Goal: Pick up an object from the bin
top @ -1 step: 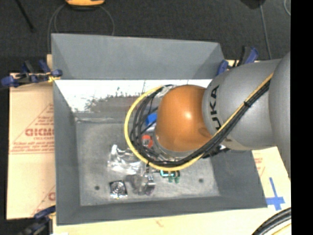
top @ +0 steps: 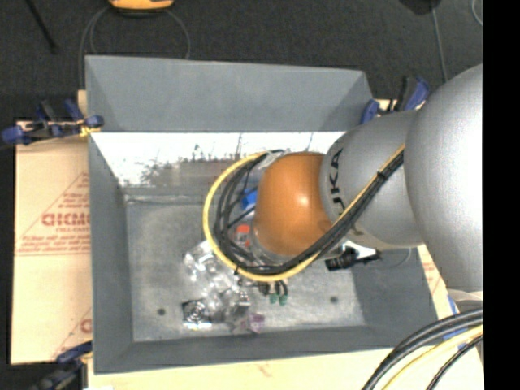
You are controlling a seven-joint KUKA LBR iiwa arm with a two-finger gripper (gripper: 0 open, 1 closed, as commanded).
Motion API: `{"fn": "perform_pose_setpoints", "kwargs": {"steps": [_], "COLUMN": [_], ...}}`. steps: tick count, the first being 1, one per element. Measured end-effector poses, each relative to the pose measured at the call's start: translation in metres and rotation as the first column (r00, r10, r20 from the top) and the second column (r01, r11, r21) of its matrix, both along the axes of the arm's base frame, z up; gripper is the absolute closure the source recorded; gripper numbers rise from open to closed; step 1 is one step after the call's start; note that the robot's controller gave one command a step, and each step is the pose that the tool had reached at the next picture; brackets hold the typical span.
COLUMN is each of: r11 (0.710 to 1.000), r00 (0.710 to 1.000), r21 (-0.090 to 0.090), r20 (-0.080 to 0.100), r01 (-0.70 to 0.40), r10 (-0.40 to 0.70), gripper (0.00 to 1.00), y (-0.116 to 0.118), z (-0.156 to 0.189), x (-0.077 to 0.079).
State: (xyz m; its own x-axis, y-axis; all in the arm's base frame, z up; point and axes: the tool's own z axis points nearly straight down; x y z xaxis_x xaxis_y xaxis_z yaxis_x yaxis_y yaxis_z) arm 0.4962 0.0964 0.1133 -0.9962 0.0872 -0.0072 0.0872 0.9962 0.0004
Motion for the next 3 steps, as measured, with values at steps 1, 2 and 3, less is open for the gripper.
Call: {"fn": "perform_pose_setpoints", "kwargs": {"steps": [1, 2, 3], "r11": [1.0, 0.991, 0.999], "r00": [1.0, 0.99, 0.999], "r21": [0.0, 0.0, -0.003], "r20": [0.003, 0.004, 0.011], "r01": [-0.008, 0.137, -0.044], "r10": [0.008, -0.137, 0.044], "gripper": [0.0, 0.0, 0.0], "y": [0.001, 0.01, 0.059], "z": [-0.031, -0.037, -0.037], "x": [-0.006, -0.011, -0.012]}}
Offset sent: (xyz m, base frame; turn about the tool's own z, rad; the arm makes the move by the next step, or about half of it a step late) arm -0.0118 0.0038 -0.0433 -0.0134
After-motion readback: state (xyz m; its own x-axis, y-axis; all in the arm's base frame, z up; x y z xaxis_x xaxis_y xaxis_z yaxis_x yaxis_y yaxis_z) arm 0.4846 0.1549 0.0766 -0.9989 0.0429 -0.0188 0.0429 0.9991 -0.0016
